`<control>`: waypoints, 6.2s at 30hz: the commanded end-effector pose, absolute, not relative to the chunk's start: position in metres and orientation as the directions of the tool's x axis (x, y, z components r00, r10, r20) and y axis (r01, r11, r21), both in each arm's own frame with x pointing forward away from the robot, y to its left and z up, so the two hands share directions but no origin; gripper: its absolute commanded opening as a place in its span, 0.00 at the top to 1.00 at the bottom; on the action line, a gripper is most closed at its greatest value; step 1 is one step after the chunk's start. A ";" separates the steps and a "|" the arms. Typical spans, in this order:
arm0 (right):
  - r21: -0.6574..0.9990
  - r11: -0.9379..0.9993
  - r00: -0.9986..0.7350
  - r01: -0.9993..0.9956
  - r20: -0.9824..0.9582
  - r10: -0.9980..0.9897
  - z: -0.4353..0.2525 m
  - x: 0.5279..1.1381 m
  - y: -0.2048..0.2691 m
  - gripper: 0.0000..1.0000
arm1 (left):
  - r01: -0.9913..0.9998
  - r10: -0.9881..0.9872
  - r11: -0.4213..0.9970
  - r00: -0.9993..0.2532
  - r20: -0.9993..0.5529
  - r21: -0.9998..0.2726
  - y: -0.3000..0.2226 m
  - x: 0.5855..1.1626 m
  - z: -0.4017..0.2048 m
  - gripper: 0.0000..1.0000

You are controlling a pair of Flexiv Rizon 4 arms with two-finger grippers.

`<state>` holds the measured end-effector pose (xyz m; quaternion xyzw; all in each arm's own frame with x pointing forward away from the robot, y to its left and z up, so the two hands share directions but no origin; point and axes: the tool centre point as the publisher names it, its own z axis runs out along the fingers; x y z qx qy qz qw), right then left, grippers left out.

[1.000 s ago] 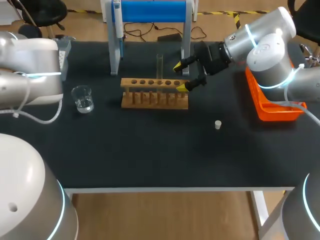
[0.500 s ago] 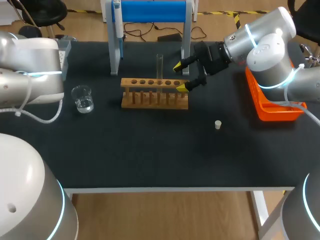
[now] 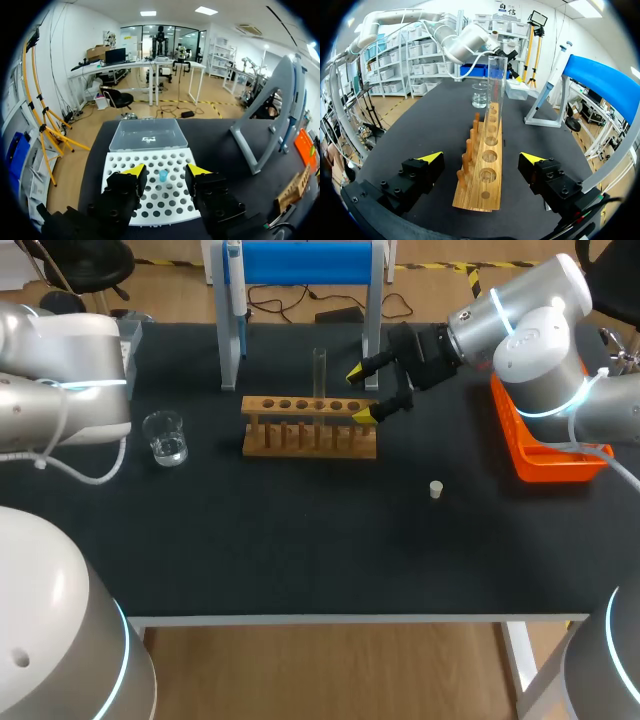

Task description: Invert the test tube, pick up the pipette, mount the tip to pipette, aspirate from beaker and dispense into the tube, eject the tip, return the pipette, and cap with the stopper.

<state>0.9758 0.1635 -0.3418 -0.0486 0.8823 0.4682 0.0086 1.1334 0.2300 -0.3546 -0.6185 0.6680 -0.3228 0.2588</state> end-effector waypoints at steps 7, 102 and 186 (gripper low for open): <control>0.824 0.559 -0.995 -0.093 -0.060 -0.078 -0.341 0.975 0.163 0.00 | -0.665 -0.994 0.033 -0.096 0.041 -0.746 0.232 1.137 -0.361 0.55; 0.824 0.559 -0.995 -0.093 -0.060 -0.078 -0.341 0.975 0.163 0.00 | -0.648 -0.996 0.059 -0.092 0.002 -0.759 0.232 1.138 -0.347 1.00; 0.824 0.559 -0.995 -0.093 -0.060 -0.078 -0.341 0.975 0.163 0.00 | -0.197 -0.362 0.584 -0.932 -0.036 -0.788 0.073 1.015 -0.160 1.00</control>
